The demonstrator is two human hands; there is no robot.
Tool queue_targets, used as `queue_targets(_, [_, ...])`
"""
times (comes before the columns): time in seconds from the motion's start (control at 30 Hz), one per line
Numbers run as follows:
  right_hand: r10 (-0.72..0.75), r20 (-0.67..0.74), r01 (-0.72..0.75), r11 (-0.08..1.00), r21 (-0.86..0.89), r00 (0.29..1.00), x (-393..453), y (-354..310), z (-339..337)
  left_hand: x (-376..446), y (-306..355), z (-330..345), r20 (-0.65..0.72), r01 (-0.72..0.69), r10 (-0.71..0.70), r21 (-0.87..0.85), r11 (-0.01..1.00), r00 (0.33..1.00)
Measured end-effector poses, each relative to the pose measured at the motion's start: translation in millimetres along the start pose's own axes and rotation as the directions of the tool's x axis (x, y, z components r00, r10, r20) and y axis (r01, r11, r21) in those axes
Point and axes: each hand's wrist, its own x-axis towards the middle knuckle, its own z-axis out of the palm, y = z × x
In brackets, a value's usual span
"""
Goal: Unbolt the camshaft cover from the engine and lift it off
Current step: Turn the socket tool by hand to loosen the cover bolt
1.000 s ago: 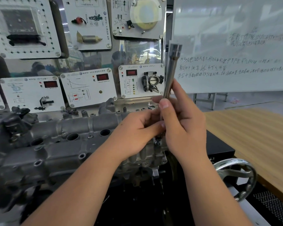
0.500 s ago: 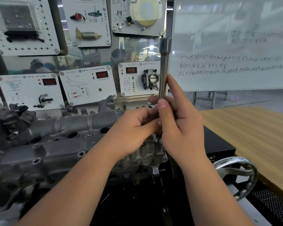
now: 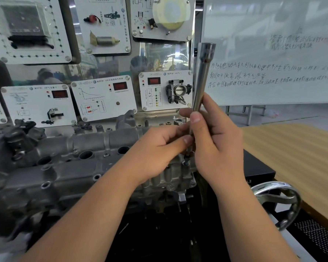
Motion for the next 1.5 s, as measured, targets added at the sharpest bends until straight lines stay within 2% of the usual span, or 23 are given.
queue_targets(0.17, [0.018,0.039,-0.019,1.0,0.014,0.999,1.4,-0.6,-1.1,1.7,-1.8,3.1,-0.044,-0.037,0.038,0.01,0.999,0.998])
queue_targets(0.3, [0.009,-0.044,-0.011,0.999,-0.044,0.999,2.4,1.1,-1.6,3.8,-3.0,5.1,-0.091,-0.048,0.053,0.046,0.998,0.994])
queue_targets(0.53, [0.016,0.047,-0.016,1.0,-0.001,0.999,0.0,0.7,-3.2,0.9,-3.4,-0.7,0.008,-0.007,0.007,-0.034,0.999,1.0])
queue_targets(0.67, [-0.003,0.044,0.002,1.0,0.014,0.999,0.6,0.0,-2.6,1.2,-3.5,1.6,-0.052,-0.033,0.033,0.016,0.999,0.998])
queue_targets(0.83, [0.008,-0.037,-0.006,0.999,0.042,0.999,3.0,1.5,-4.0,2.3,-2.1,4.9,-0.078,-0.051,0.056,0.069,0.996,0.995])
queue_targets(1.03, [-0.051,0.038,0.051,0.999,-0.01,0.998,3.5,0.2,-7.5,-1.7,0.7,-0.5,-0.028,-0.014,0.015,0.034,0.999,0.999])
queue_targets(1.2, [-0.041,0.071,0.038,0.999,0.039,0.997,3.1,-0.4,-6.7,-1.5,1.3,0.5,-0.035,-0.027,0.028,0.033,0.999,0.999])
queue_targets(1.37, [-0.073,0.006,0.074,0.997,-0.038,0.997,3.1,0.0,-1.9,0.6,1.2,4.4,-0.092,-0.044,0.045,0.01,0.999,0.995])
queue_targets(1.5, [-0.065,0.066,0.066,0.998,-0.014,0.996,1.3,0.0,-2.2,-0.7,3.6,1.8,-0.032,-0.048,0.049,0.034,0.998,0.998])
